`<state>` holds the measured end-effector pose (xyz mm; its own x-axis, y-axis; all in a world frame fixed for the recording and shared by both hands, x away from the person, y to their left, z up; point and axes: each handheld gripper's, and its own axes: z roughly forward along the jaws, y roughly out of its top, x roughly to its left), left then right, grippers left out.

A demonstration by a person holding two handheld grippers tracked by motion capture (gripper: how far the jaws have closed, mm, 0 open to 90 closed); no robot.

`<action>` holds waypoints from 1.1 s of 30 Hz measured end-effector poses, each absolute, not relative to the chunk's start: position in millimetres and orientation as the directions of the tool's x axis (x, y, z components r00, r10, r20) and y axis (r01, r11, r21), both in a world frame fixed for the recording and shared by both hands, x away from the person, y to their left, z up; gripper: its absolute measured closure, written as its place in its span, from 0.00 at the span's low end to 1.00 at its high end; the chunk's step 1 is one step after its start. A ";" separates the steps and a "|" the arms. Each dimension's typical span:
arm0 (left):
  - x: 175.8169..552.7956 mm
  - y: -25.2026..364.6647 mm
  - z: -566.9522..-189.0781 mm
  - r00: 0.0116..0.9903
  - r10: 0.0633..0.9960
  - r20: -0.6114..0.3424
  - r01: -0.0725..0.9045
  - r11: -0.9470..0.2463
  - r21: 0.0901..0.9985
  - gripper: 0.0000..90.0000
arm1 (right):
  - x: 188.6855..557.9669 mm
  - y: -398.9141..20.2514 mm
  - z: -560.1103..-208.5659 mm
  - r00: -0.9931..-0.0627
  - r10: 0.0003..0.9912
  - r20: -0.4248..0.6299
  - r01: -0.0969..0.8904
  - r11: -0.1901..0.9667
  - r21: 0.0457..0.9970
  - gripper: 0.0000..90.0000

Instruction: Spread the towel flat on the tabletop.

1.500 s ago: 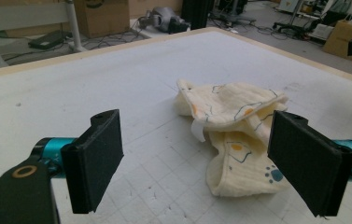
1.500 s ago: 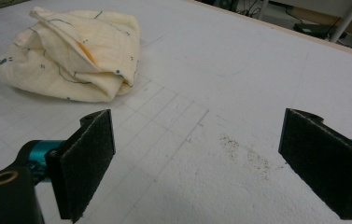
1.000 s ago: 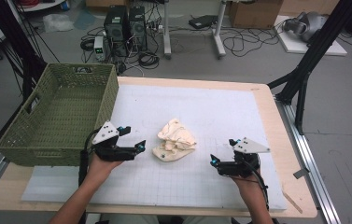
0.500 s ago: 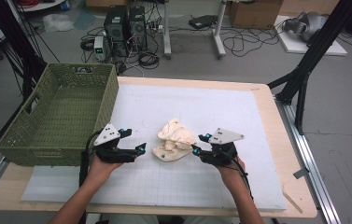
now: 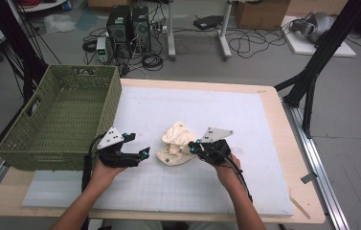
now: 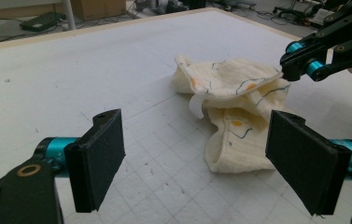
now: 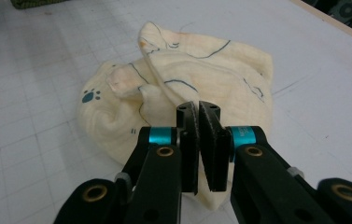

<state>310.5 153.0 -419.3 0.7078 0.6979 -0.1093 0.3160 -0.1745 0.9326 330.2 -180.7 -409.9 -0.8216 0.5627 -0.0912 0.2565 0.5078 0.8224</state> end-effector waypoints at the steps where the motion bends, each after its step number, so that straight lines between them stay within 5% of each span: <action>1: 310.7 153.2 -419.4 0.708 0.698 -0.110 0.317 -0.175 0.932 0.22 | 329.4 -182.2 -408.5 -0.823 0.562 -0.088 0.255 0.502 0.827 0.97; 6: 311.2 153.3 -421.2 0.712 0.692 -0.121 0.327 -0.174 0.929 0.26 | 321.4 -196.0 -399.7 -0.805 0.587 -0.083 0.251 0.464 0.850 0.97; 11: 310.4 144.1 -424.2 0.763 0.634 -0.128 0.331 -0.213 0.919 0.43 | 306.2 -220.8 -394.8 -0.759 0.642 -0.113 0.261 0.458 0.849 0.97; 20: 310.6 118.4 -430.5 0.795 0.597 -0.109 0.332 -0.278 0.902 0.41 | 285.0 -258.5 -397.0 -0.675 0.721 -0.154 0.283 0.446 0.849 0.97; 33: 321.9 72.8 -437.5 0.824 0.564 -0.057 0.311 -0.365 0.878 0.42 | 275.3 -291.8 -414.9 -0.508 0.843 -0.180 0.439 0.433 0.787 0.97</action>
